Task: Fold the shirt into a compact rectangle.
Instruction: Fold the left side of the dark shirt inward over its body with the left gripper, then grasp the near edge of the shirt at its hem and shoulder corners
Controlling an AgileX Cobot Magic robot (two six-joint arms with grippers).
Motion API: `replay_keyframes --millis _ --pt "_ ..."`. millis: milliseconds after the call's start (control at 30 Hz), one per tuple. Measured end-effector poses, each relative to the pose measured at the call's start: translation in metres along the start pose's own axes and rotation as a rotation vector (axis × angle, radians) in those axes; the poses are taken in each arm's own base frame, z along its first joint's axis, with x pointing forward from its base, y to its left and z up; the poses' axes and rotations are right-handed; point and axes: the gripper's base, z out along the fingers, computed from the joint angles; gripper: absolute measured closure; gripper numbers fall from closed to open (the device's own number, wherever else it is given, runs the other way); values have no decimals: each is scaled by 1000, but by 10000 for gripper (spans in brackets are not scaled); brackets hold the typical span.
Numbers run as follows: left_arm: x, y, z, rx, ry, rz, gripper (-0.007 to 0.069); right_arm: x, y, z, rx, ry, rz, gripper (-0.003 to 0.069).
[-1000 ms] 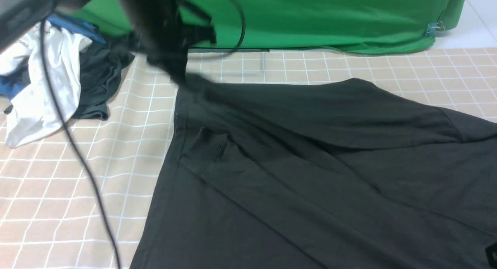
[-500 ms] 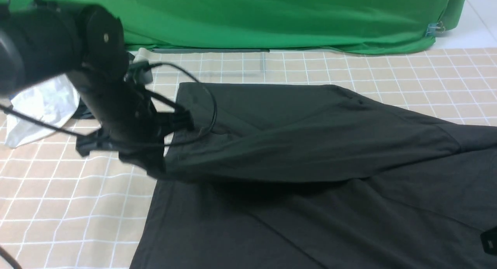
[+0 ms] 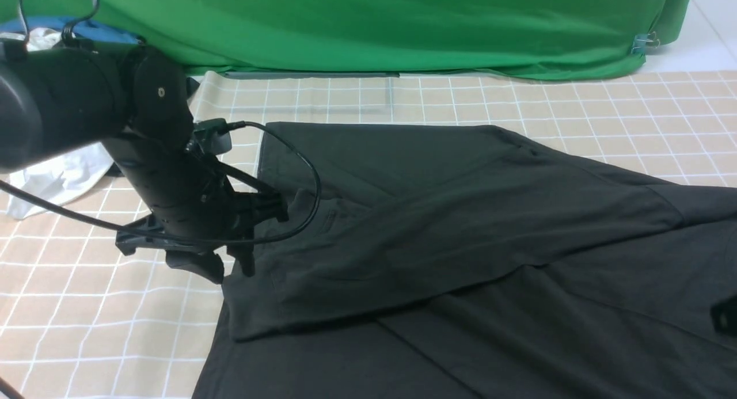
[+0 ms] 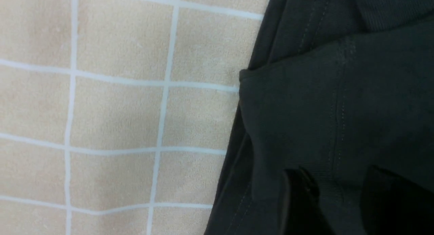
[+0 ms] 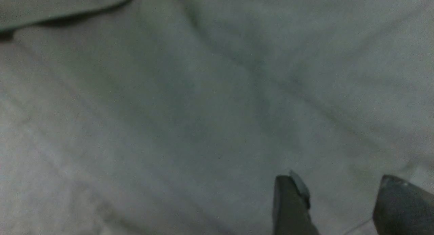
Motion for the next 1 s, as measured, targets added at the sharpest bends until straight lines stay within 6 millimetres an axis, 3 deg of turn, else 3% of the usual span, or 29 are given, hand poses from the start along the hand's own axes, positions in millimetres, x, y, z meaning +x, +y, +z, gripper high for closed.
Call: replay_keyframes --millis 67,167,233,300,400,500,633,700,900,1000 --pt "1 0 -2 -1 2 2 300 -11 -1 -1 22 -1 -10 306" --pt "13 4 -11 -20 27 23 325 -31 -1 -1 50 24 -20 424" --pt "32 6 -15 -23 33 35 412 -38 0 3 54 65 -28 540" --pt "53 7 -15 -7 46 44 501 -39 1 8 48 105 -31 605" --pt "90 7 -5 21 82 60 594 -38 3 12 30 131 -23 617" --pt "109 9 7 3 105 92 590 -38 5 13 9 135 -24 619" --pt "123 19 21 -67 132 70 499 -39 7 12 -19 132 -32 619" --pt "127 25 27 -114 130 33 359 -39 8 12 -26 131 -31 619" --pt "132 32 39 -111 89 8 87 -39 8 12 -27 130 -30 619" --pt "135 34 46 -100 75 7 50 -39 8 12 -27 128 -30 620"
